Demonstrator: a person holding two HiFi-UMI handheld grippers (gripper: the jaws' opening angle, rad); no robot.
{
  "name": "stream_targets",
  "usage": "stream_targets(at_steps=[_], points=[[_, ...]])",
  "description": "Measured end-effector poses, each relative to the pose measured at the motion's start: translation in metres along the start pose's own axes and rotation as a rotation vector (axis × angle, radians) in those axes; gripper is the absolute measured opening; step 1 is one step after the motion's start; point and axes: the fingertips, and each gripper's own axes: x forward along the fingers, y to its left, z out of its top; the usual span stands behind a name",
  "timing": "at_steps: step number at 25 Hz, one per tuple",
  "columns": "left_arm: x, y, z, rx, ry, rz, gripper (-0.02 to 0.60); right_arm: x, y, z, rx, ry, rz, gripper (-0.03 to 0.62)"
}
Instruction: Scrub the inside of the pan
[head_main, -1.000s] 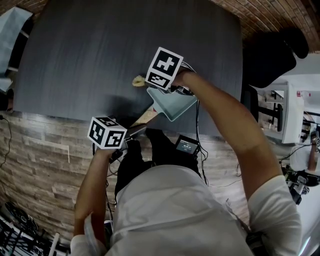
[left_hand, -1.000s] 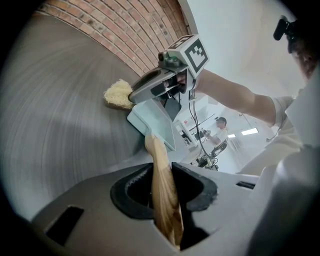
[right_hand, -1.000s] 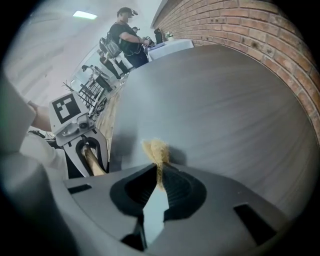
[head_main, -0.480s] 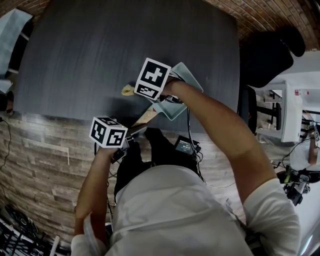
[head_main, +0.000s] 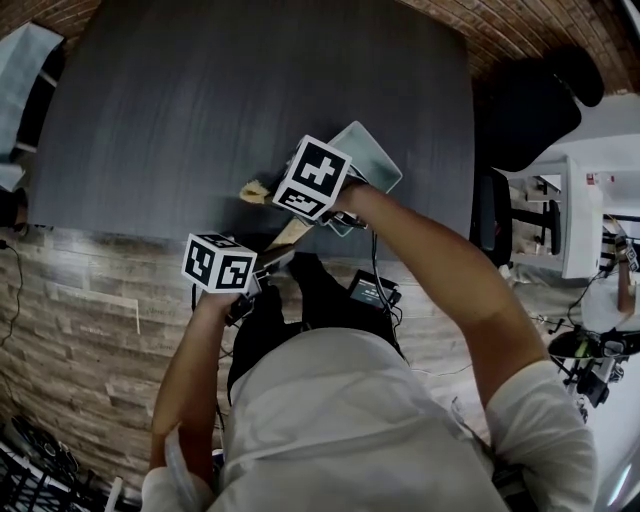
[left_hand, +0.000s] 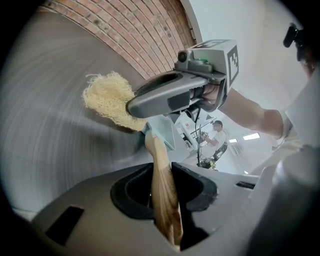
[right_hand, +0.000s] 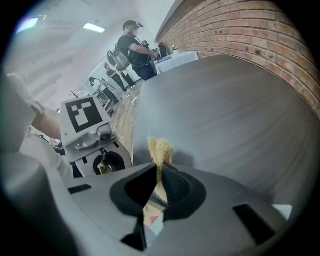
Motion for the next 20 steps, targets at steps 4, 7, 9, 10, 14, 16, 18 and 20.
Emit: stream_targets(at_steps=[4,7,9,10,14,16,18,20], points=[[0.002,-0.002,-0.001,-0.005,-0.001,0.005,0.115,0.0,0.001,-0.02,0.028,0.017,-0.025,0.04],[0.003,-0.003,-0.002,-0.009,-0.002,0.01,0.115,0.002,-0.005,-0.03,0.023,0.047,-0.067,0.04],[0.004,-0.004,-0.002,-0.016,-0.003,0.01,0.115,0.002,-0.012,-0.032,-0.028,0.073,-0.12,0.04],[0.004,-0.004,-0.002,-0.02,-0.004,0.011,0.115,0.002,-0.015,-0.032,-0.075,0.086,-0.152,0.04],[0.005,-0.004,-0.002,-0.026,-0.009,0.016,0.115,0.0,-0.021,-0.023,-0.251,0.103,-0.246,0.04],[0.006,-0.004,-0.003,-0.031,-0.013,0.018,0.115,0.0,-0.023,-0.02,-0.272,0.097,-0.267,0.04],[0.006,-0.004,-0.004,-0.039,-0.019,0.018,0.115,0.0,-0.024,-0.018,-0.287,0.093,-0.283,0.04],[0.007,-0.005,-0.004,-0.047,-0.025,0.017,0.115,0.001,-0.026,-0.017,-0.319,0.097,-0.302,0.04]])
